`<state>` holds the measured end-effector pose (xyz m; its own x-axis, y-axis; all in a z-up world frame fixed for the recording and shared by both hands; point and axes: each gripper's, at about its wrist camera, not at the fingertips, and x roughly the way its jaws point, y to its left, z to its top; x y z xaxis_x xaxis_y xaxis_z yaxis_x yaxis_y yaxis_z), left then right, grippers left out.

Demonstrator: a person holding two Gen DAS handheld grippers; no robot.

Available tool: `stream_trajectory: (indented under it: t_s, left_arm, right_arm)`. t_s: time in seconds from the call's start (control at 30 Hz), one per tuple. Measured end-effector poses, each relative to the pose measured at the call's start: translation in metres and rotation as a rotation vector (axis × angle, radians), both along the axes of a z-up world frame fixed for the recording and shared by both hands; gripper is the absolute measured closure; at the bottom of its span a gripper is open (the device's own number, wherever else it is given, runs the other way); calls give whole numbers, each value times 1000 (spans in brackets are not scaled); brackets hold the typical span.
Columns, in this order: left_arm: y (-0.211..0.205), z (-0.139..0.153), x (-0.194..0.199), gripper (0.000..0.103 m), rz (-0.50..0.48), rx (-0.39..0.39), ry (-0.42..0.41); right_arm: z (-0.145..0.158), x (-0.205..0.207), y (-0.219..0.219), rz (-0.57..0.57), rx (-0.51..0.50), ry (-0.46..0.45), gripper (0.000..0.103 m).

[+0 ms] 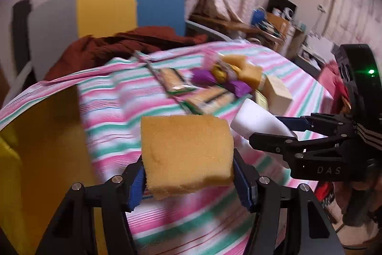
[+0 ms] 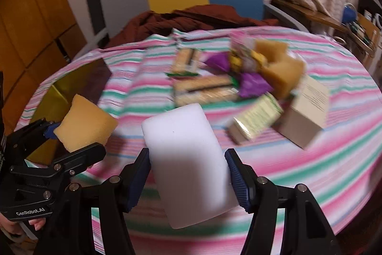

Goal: Organize objects
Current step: 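Carry the sponge and foam block to the gold tray and release both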

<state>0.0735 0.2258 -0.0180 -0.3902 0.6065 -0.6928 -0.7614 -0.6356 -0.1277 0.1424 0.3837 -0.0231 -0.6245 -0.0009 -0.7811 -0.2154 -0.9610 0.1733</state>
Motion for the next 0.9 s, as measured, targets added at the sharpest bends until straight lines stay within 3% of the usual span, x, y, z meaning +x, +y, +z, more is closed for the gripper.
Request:
stream_trajectory:
  t_s: [0.3, 0.47, 0.73, 0.83, 0.87, 0.9]
  left_arm:
    - [-92, 14, -67, 39, 256, 19, -31]
    - [-142, 7, -112, 39, 408, 17, -86]
    - [-196, -9, -181, 39, 574, -45, -136]
    - [-204, -15, -197, 37, 611, -69, -144]
    - [-206, -18, -202, 35, 625, -84, -144]
    - [-209, -20, -207, 26, 645, -102, -149]
  right_arm:
    - [38, -76, -73, 148, -30, 80, 39]
    - [47, -133, -124, 235, -62, 64, 39]
    - [17, -216, -186, 255, -159, -76, 38]
    - [2, -238, -191, 210, -249, -64, 35]
    - [-1, -244, -192, 192, -285, -45, 34]
    - [-4, -249, -193, 184, -316, -30, 31]
